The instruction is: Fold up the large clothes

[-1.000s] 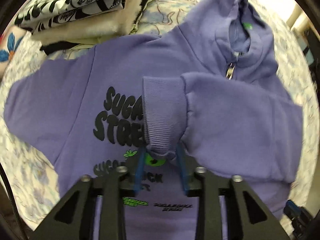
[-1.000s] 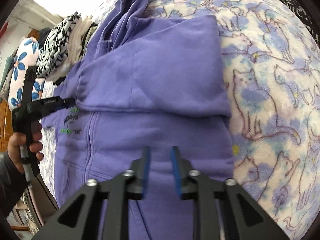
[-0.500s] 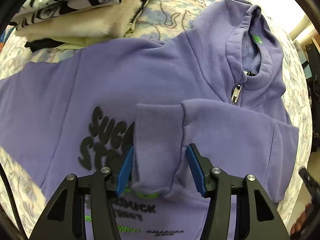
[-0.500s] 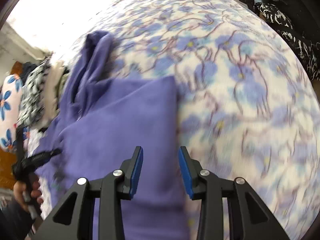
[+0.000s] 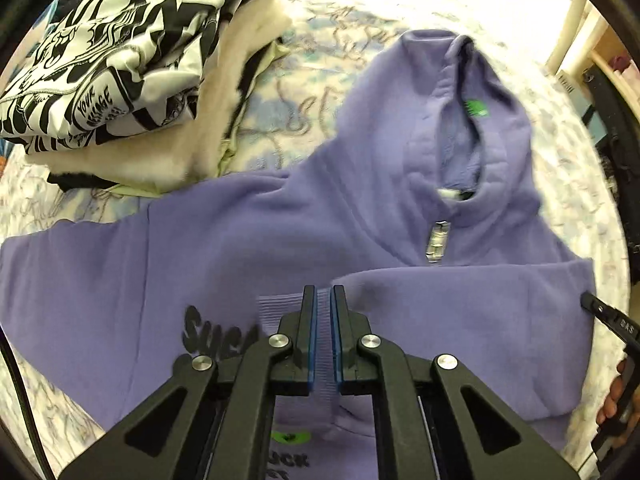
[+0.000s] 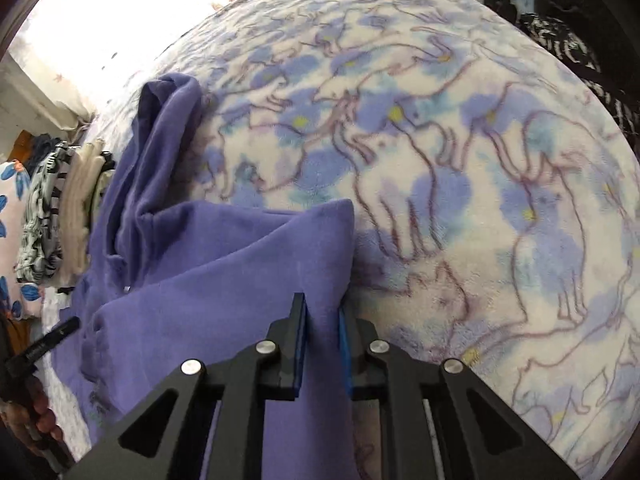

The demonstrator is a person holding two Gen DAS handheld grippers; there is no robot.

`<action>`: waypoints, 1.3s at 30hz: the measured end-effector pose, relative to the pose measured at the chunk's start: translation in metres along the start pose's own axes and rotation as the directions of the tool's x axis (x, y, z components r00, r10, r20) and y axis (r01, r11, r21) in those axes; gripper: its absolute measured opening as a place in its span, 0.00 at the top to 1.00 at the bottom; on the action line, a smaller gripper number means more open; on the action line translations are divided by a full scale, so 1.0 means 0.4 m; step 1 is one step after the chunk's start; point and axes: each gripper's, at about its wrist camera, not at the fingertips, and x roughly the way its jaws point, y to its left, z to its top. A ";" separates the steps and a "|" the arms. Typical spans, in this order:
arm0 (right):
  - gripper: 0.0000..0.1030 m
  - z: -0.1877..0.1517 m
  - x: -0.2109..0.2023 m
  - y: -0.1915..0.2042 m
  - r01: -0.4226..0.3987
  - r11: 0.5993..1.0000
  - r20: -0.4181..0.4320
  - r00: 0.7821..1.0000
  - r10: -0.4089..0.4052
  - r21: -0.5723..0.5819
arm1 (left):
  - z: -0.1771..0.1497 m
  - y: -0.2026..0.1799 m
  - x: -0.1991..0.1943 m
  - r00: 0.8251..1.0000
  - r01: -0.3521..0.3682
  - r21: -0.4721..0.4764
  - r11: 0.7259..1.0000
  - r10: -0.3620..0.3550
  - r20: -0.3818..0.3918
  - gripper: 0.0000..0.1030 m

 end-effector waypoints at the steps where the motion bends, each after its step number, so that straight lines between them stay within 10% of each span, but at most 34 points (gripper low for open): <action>1: 0.82 -0.003 0.010 -0.009 -0.001 1.000 -0.017 1.000 0.002 0.022 | 0.000 0.002 0.023 0.999 -0.012 -0.014 1.000 0.012 -0.033 0.96; 6: 0.74 -0.003 -0.053 -0.025 -0.089 0.994 -0.010 0.996 0.089 0.064 | -0.017 0.056 0.041 0.994 0.039 -0.147 0.988 -0.054 -0.098 0.84; 10: 0.67 -0.063 -0.118 -0.037 -0.150 0.988 -0.036 0.988 0.151 0.025 | -0.048 0.076 0.013 0.993 0.052 -0.161 0.986 -0.069 -0.101 0.50; 20: 0.67 -0.257 -0.096 -0.022 -0.069 0.990 -0.138 0.989 0.052 -0.124 | -0.145 0.061 0.040 0.982 0.061 -0.170 0.984 -0.090 -0.166 0.52; 24: 0.73 -0.259 -0.096 -0.028 -0.068 0.995 -0.126 0.990 0.059 -0.075 | -0.155 0.030 0.014 0.986 0.083 -0.114 0.990 -0.098 -0.133 0.93; 31: 0.74 -0.291 -0.097 -0.031 -0.023 0.998 -0.108 0.994 0.017 -0.060 | -0.164 0.042 0.015 0.995 -0.004 -0.080 0.997 -0.004 -0.102 0.93; 39: 0.73 -0.276 -0.142 0.018 0.049 0.993 -0.073 0.996 -0.057 -0.103 | -0.175 0.051 -0.041 0.994 -0.081 -0.075 0.994 0.075 -0.076 0.71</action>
